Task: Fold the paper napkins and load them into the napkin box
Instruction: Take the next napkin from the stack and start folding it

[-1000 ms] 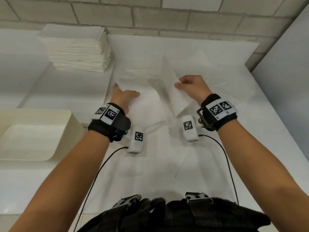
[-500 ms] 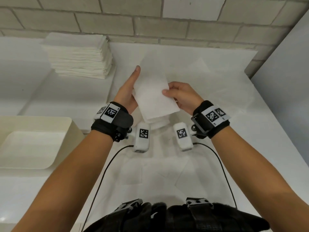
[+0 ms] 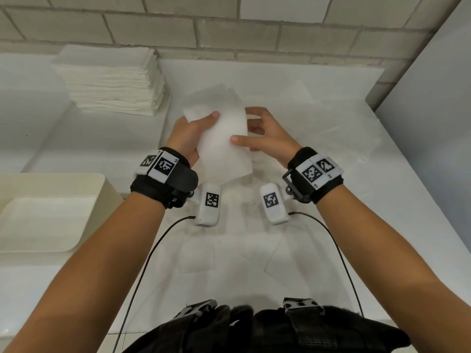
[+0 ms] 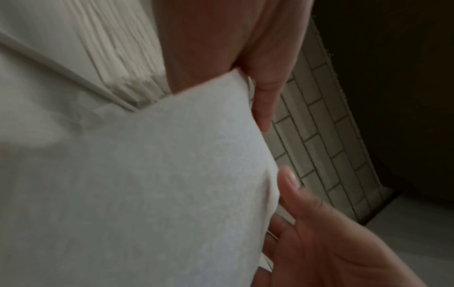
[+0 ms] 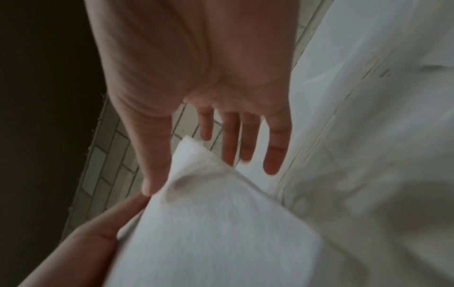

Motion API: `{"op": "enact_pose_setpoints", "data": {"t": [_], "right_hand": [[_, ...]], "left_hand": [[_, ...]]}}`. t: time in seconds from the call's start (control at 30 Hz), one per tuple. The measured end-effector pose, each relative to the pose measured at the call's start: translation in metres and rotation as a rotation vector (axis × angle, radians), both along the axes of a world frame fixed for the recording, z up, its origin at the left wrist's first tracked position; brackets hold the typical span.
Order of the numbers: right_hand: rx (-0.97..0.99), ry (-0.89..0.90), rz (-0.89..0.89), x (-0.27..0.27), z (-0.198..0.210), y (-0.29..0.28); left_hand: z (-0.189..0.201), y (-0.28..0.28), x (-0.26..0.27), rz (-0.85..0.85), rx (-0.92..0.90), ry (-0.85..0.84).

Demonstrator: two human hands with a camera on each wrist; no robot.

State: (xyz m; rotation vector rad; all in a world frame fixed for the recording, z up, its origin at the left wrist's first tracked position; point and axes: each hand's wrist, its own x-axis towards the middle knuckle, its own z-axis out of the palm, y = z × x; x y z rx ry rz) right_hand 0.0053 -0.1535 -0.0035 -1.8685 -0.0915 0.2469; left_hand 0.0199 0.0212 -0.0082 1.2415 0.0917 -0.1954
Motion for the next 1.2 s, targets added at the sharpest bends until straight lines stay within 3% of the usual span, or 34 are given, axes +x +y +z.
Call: {"op": "enact_pose_setpoints", "data": {"t": [0.1,0.17,0.27,0.33,0.4,0.57,0.73,0.83,0.9,0.97,1.1,1.2], "right_hand": [[0.0,0.087,0.104,0.004,0.01,-0.019],[-0.102,0.13,0.1,0.007,0.012,-0.042],[-0.512,0.205,0.041,0.017,-0.002,-0.079],[-0.872,0.247,0.112,0.021,-0.018,-0.094],[-1.05,0.263,0.193,0.019,-0.033,-0.095],[-1.069,0.128,0.127,0.026,-0.044,-0.079],[-1.166,-0.071,0.301,0.043,-0.043,-0.059],[-1.222,-0.146,0.275,0.044,-0.043,-0.052],[-1.161,-0.12,0.195,0.046,-0.041,-0.052],[-0.973,-0.071,0.088,0.049,-0.035,-0.056],[-0.271,-0.076,-0.124,0.051,0.006,-0.059],[0.222,-0.105,-0.119,0.047,0.047,-0.057]], "left_hand": [[0.008,-0.005,0.001,0.044,0.038,-0.057],[0.011,-0.005,0.005,0.116,0.064,-0.075],[0.006,0.002,0.015,0.195,0.077,-0.037],[0.003,0.006,0.018,0.237,0.113,0.029],[-0.001,0.009,0.019,0.292,0.171,0.068],[-0.006,0.021,0.019,0.317,0.256,0.03],[-0.008,0.02,0.017,0.328,0.263,0.013],[-0.01,0.017,0.013,0.31,0.251,0.038],[-0.012,0.015,0.01,0.254,0.279,0.089],[-0.014,0.011,0.007,0.177,0.317,0.133],[-0.016,0.002,0.008,0.145,0.34,0.21],[-0.011,-0.005,0.008,0.07,0.358,0.283]]}}
